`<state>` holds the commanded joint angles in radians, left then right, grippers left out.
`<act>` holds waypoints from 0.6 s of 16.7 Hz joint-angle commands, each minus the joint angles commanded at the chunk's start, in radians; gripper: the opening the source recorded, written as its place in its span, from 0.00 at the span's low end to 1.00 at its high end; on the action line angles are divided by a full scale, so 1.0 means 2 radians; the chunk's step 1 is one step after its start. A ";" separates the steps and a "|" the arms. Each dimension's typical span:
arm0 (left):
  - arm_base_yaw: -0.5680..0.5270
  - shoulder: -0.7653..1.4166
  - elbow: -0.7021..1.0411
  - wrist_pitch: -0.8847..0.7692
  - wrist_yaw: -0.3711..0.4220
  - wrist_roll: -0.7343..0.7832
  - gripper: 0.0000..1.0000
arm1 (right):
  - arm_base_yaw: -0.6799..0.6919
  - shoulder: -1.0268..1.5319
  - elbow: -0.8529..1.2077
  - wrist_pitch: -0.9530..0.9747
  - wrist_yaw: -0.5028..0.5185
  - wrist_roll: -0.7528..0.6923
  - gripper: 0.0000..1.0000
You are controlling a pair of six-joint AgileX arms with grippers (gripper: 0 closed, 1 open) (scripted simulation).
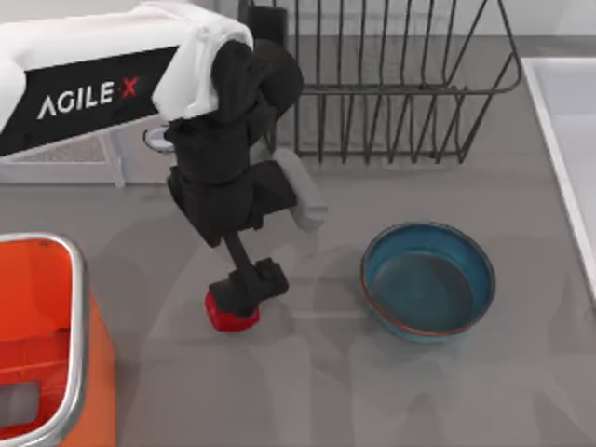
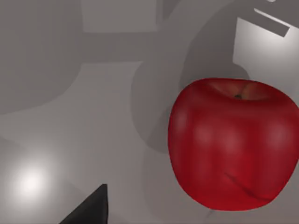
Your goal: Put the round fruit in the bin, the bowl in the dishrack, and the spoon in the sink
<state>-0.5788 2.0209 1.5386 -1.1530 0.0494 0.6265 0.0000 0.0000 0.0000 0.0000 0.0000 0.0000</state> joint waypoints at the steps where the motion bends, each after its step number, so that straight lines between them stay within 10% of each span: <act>1: 0.000 0.000 -0.002 0.002 0.000 0.000 1.00 | 0.000 0.000 0.000 0.000 0.000 0.000 1.00; 10: -0.006 0.041 -0.086 0.126 0.001 -0.003 1.00 | 0.000 0.000 0.000 0.000 0.000 0.000 1.00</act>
<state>-0.5914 2.1027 1.3673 -0.9008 0.0512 0.6214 0.0000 0.0000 0.0000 0.0000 0.0000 0.0000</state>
